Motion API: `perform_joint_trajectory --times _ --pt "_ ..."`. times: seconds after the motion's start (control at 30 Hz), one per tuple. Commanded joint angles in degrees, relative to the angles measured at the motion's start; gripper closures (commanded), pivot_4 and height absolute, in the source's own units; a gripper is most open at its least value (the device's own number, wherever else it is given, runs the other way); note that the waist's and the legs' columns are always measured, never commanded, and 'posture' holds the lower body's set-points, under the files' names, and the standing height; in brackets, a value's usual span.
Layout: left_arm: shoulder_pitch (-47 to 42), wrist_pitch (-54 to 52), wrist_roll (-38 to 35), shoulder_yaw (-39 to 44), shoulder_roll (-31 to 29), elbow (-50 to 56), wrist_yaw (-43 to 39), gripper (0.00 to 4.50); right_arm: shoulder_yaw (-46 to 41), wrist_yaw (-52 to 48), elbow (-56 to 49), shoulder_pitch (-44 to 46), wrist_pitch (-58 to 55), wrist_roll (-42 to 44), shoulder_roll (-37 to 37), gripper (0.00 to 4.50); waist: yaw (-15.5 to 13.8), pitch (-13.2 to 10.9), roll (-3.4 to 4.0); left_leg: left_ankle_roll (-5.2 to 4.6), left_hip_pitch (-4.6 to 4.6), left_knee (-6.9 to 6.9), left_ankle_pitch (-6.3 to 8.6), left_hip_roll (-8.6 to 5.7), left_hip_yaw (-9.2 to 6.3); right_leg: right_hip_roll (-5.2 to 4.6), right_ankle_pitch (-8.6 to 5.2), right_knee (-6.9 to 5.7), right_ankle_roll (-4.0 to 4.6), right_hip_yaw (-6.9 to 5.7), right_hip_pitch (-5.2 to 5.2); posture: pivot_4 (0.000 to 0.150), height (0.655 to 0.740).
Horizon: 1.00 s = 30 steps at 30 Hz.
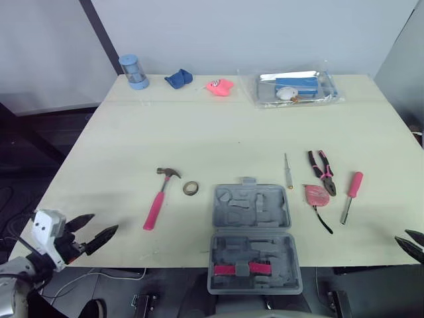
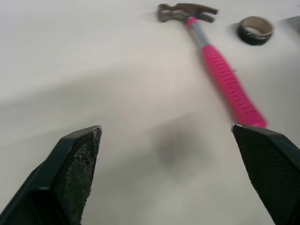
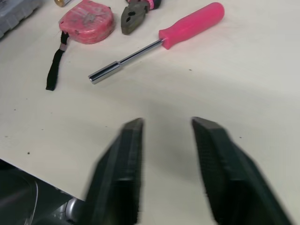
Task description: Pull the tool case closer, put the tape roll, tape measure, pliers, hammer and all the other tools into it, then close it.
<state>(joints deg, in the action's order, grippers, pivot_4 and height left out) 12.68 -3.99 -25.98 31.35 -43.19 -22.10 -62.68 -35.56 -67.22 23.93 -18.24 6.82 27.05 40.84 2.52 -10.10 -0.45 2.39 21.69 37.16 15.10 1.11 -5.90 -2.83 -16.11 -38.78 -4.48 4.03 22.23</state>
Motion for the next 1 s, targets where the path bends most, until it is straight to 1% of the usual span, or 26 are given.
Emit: perform_joint_trajectory --times 0.03,0.07,0.1,0.27,0.3,0.4,0.43,0.5,0.57,0.7,0.8,0.87,1.0 --pt "0.4 2.3 0.1 1.9 -1.5 -1.7 -0.3 0.0 -2.5 -0.4 0.3 0.2 1.8 1.6 1.2 1.0 0.0 0.0 0.0 0.0 0.0 0.0 0.0 0.0 0.0 0.0 0.0 0.0 0.0 0.0 0.0 0.15 0.74" --pt "0.4 2.6 0.2 1.8 -1.5 -1.9 -0.2 0.0 -2.4 -0.1 -0.1 0.4 1.8 1.6 1.2 0.46 0.0 0.0 0.0 0.0 0.0 0.0 0.0 0.0 -0.01 0.0 0.0 0.0 0.0 0.0 0.0 0.15 0.74" --pt "0.3 2.8 0.1 1.7 -1.5 -2.0 -0.3 0.0 -2.3 0.1 -0.7 0.5 1.3 1.8 1.3 0.05 0.0 0.0 -0.01 0.0 0.0 0.0 0.0 0.0 -0.01 0.0 0.0 0.0 0.0 0.0 0.0 0.15 0.74" --pt "0.8 2.8 0.0 0.7 -1.8 0.4 -1.1 0.0 -1.5 0.9 -6.3 0.2 -2.2 3.4 1.4 0.05 0.0 0.0 -0.01 0.0 0.0 0.0 0.0 0.01 -0.01 0.0 0.0 -0.01 0.0 0.0 -0.01 0.15 0.74" --pt "0.9 3.2 0.4 0.1 -2.2 1.2 -1.7 0.0 -1.1 0.9 -8.6 -0.1 -3.5 4.0 1.4 0.05 0.0 0.0 -0.01 0.0 0.0 0.0 0.0 0.01 -0.01 0.0 0.0 -0.01 0.0 0.0 -0.01 0.15 0.74" --pt "-0.7 1.3 1.2 -2.6 -4.8 6.5 -3.0 0.0 1.2 1.1 -19.8 -0.3 -9.8 7.4 1.7 0.05 0.0 0.0 -0.02 0.0 0.01 0.0 0.0 0.02 -0.04 0.01 0.0 -0.02 0.0 -0.01 0.0 0.15 0.74" --pt "-1.2 0.7 1.7 -3.4 -5.6 7.8 -3.1 0.0 1.7 1.3 -22.3 0.0 -11.4 8.2 1.8 0.05 -0.1 0.0 -0.01 0.01 0.01 0.0 0.0 0.03 -0.04 0.02 0.0 -0.01 0.0 -0.01 -0.01 0.15 0.74" --pt "-2.7 -1.1 3.4 -6.3 -8.1 11.1 -3.4 0.0 3.1 0.8 -28.0 0.3 -17.9 12.4 3.0 0.05 -0.1 0.0 -0.01 0.01 0.02 0.02 0.0 0.03 -0.03 0.01 0.01 -0.01 -0.01 -0.01 -0.01 0.15 0.74" --pt "-4.1 -3.2 4.6 -8.8 -10.1 13.7 -3.6 0.0 4.3 1.0 -31.7 1.1 -21.4 14.3 3.6 0.05 -0.1 0.0 -0.01 0.01 0.03 0.01 0.0 0.03 -0.04 0.01 0.01 0.01 -0.01 -0.01 -0.01 0.15 0.74" --pt "-10.5 -7.7 10.0 -17.9 -16.9 20.9 -5.6 0.0 8.6 1.8 -38.6 5.9 -21.9 14.4 3.6 0.05 -0.1 -0.1 -0.09 0.01 0.06 -0.02 0.0 0.03 -0.08 0.03 0.01 0.05 -0.01 -0.04 0.0 0.15 0.74" --pt "-16.4 -10.9 12.8 -24.5 -20.2 24.3 -7.7 0.0 10.7 1.2 -40.3 8.0 -22.3 14.4 3.2 0.05 -0.2 -0.1 -0.12 0.01 0.06 0.0 0.0 0.03 -0.07 0.03 0.01 0.05 -0.02 -0.05 -0.01 0.15 0.74" --pt "-20.3 -13.0 13.8 -27.9 -21.0 25.7 -8.6 0.0 11.8 0.5 -40.2 8.7 -21.0 13.5 2.7 0.05 -0.2 -0.1 -0.1 0.01 0.1 -0.03 0.0 0.03 -0.07 0.02 0.01 0.13 -0.02 -0.07 0.0 0.15 0.74" --pt "-31.2 -18.0 20.3 -38.7 -21.3 30.4 -11.7 0.0 14.0 -5.7 -38.1 9.2 -16.9 13.9 0.9 0.05 -0.3 -0.2 -0.22 0.01 0.2 0.01 0.0 0.03 -0.15 0.04 0.01 0.15 -0.02 -0.16 0.02 0.15 0.74"
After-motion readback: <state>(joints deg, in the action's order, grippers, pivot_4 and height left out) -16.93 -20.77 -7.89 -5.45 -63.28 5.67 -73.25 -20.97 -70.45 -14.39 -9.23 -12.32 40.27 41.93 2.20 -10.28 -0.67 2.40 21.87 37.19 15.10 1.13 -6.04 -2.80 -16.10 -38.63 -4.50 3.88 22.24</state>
